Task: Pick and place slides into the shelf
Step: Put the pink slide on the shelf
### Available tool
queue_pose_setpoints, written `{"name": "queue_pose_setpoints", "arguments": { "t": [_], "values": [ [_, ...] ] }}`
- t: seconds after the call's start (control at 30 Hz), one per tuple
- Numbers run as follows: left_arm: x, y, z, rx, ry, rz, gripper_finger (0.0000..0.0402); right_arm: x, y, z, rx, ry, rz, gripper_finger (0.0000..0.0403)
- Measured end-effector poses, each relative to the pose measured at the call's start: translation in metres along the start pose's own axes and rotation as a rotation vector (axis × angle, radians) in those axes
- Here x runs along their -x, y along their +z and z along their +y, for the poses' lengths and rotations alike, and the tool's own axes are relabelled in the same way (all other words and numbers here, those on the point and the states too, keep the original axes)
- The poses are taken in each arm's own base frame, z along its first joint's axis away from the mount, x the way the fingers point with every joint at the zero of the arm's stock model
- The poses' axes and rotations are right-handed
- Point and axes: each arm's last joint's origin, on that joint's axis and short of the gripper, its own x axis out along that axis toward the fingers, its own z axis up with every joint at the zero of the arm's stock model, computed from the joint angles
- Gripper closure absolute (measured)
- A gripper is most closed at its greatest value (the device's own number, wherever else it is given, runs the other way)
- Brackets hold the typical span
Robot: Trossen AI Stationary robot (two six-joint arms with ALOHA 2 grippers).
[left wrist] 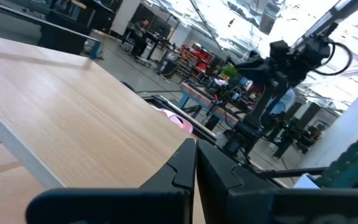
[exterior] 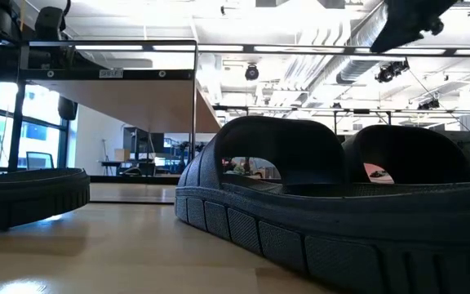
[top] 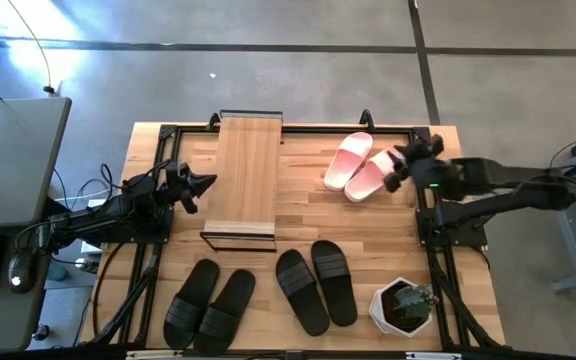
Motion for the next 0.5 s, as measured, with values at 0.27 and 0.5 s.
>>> {"name": "queue_pose_setpoints", "arguments": {
  "t": [0.27,0.5],
  "values": [
    [0.000,-0.001,-0.001,0.000,-0.036,0.021,0.0399,-0.074,0.019,0.028,0.044,-0.164,0.428,0.0299],
    [0.000,-0.001,-0.001,-0.008,-0.043,0.025,0.0399,-0.140,0.001,0.033,0.078,-0.286,0.794,0.0299]
  ]
}}
